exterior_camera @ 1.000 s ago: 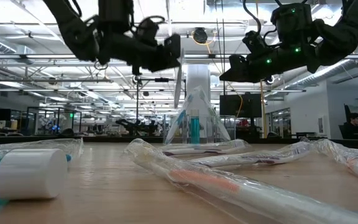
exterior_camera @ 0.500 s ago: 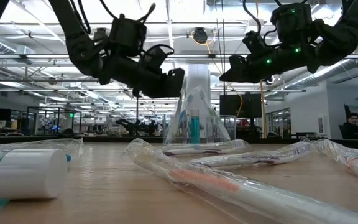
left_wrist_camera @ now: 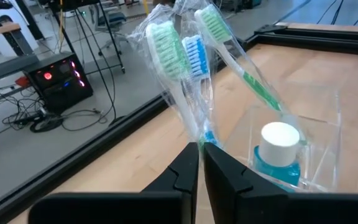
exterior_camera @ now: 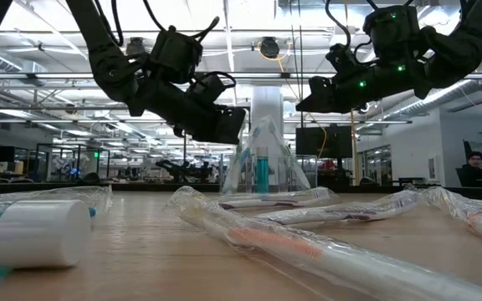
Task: Pick & Place toothbrushing station
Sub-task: Put the green toothbrush into the left section of the transparent organizer, then put the top mouthwash into the middle section of the transparent organizer
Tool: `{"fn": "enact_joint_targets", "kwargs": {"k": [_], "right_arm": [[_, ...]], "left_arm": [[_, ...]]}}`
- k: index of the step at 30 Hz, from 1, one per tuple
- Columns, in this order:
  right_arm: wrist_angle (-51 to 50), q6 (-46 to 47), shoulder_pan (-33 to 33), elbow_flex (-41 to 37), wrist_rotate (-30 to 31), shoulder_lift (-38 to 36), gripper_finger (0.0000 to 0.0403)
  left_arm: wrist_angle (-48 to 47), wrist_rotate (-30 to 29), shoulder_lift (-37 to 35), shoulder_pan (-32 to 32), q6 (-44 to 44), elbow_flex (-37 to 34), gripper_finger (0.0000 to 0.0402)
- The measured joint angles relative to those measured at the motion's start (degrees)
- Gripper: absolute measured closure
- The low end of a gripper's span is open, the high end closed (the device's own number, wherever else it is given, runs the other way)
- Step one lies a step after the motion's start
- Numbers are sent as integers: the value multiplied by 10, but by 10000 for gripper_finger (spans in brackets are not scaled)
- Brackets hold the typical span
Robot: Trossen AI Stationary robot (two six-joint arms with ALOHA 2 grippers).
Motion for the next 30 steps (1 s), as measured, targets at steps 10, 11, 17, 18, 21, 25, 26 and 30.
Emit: {"fn": "enact_joint_targets", "kwargs": {"k": [10,11,17,18,21,25,26,30], "right_arm": [[0,0,0,0,0,0,248],[0,0,0,0,0,0,248],[0,0,0,0,0,0,248],[0,0,0,0,0,0,248],[0,0,0,0,0,0,248],[-4,0,2,0,0,0,248],[-4,2,4,0,0,0,248],[-5,4,15,0,-26,-18,248]], "left_arm": [[0,0,0,0,-11,0,368],[0,1,0,0,-15,0,368],[0,2,0,2,-26,0,340],[0,2,0,2,-26,0,329],[0,2,0,1,-26,0,294],[-4,2,-13,-12,-26,0,254],[-11,2,-21,-16,-25,0,247],[-70,1,-63,-25,-39,0,230]]}}
